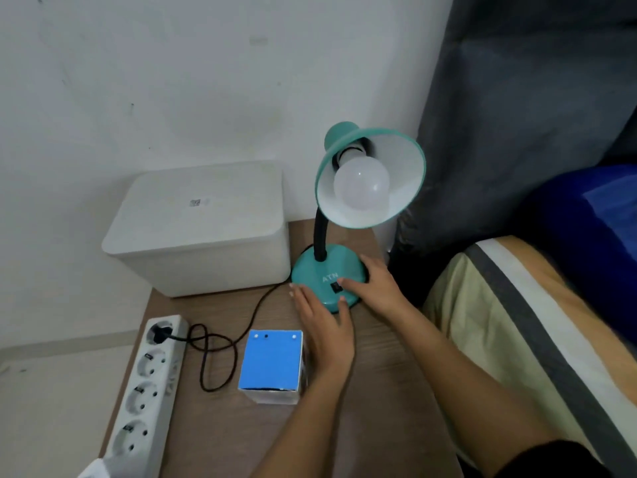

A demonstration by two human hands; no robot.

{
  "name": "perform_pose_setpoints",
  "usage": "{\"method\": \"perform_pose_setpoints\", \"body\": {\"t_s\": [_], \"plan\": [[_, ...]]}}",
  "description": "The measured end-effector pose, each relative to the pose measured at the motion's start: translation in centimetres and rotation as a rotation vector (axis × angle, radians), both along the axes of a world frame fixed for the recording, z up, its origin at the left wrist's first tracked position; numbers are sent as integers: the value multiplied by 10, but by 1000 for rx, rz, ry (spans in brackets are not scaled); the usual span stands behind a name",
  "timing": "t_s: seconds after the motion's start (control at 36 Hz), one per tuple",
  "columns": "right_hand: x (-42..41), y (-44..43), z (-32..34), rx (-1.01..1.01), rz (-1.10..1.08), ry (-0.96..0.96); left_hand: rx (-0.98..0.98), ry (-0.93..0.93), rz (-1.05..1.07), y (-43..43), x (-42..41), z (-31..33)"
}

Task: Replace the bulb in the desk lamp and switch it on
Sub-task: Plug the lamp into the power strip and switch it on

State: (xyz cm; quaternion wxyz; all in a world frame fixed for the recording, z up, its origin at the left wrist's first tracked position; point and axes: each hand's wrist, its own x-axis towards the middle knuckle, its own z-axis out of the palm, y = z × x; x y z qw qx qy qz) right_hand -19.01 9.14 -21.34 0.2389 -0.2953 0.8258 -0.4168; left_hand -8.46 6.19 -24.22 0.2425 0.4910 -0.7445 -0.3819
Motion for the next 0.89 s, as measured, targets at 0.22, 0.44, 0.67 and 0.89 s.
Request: {"method": "perform_pose_setpoints", "body": {"t_s": [0.22, 0.44, 0.67, 0.89], "plan": [[4, -4, -11, -48, -46, 41, -40, -62, -12, 2, -1, -5], [5, -6, -9, -127, -87, -30, -44, -69, -26, 1, 4, -2], [7, -8, -9, -161, -117, -29, -44, -53, -14, 1, 3, -7], [5, -16, -7, -80, -135, -44, -65, -49, -11, 1, 2, -11]]}}
